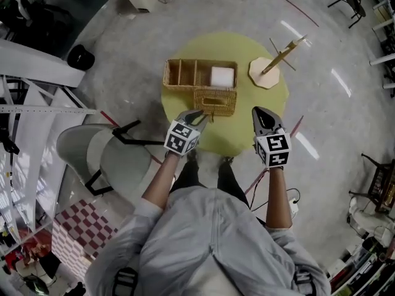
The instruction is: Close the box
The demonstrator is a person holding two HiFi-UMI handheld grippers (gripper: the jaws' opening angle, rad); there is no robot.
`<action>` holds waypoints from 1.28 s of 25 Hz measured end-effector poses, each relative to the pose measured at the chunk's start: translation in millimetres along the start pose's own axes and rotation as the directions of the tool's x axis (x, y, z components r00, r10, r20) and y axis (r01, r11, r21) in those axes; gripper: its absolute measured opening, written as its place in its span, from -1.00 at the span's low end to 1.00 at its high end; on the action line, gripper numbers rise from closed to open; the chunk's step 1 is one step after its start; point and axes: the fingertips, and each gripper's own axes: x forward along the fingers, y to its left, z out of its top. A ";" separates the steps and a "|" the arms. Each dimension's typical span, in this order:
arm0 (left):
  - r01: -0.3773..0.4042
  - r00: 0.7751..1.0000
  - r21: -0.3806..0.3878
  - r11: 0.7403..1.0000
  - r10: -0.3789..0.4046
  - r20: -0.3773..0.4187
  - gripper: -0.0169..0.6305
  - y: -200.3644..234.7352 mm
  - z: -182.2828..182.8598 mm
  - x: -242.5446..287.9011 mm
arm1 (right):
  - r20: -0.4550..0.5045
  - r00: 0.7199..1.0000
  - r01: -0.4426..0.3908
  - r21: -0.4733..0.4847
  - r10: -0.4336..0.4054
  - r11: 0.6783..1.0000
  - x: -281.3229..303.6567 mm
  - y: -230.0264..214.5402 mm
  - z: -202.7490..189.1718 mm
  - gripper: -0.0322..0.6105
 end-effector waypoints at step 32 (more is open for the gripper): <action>-0.141 0.964 -0.154 0.978 0.100 -0.247 -0.81 11.7 -104.2 83.4 | -0.103 0.984 -0.139 0.079 0.146 0.987 39.7 4.1 -70.6 -0.85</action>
